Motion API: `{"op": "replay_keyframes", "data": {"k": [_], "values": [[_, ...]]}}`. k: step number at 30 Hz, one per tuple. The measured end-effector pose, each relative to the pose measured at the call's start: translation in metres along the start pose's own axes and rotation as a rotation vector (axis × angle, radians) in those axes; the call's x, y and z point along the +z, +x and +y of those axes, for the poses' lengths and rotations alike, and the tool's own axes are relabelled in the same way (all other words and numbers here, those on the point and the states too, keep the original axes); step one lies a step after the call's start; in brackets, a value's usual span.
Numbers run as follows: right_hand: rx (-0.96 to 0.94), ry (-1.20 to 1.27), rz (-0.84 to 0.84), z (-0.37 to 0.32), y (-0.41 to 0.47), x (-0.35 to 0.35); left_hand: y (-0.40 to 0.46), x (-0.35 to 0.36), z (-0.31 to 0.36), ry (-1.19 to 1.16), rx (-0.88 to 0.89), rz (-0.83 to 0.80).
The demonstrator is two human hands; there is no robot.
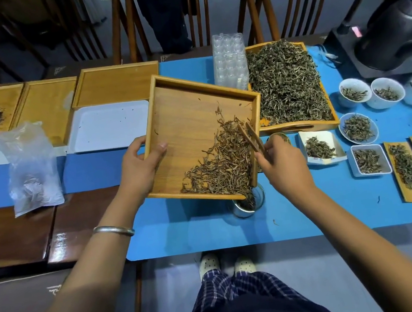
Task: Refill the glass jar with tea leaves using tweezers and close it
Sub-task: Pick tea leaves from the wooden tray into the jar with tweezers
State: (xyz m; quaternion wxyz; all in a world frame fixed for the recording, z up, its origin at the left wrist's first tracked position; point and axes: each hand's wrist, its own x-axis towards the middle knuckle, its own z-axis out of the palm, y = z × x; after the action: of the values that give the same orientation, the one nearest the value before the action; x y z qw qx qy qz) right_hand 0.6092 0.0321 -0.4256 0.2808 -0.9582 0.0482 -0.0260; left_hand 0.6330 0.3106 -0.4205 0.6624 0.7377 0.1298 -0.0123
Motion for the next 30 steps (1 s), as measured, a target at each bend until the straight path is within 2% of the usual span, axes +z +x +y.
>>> {"op": "replay_keyframes", "data": {"k": [15, 30], "values": [[0.008, 0.018, -0.148, 0.011, -0.066, 0.008, -0.001, 0.001, 0.002, 0.010, 0.008, 0.023], [0.054, 0.065, -0.139, 0.026, -0.096, -0.009, -0.001, 0.001, -0.001, 0.022, 0.001, 0.027]]}}
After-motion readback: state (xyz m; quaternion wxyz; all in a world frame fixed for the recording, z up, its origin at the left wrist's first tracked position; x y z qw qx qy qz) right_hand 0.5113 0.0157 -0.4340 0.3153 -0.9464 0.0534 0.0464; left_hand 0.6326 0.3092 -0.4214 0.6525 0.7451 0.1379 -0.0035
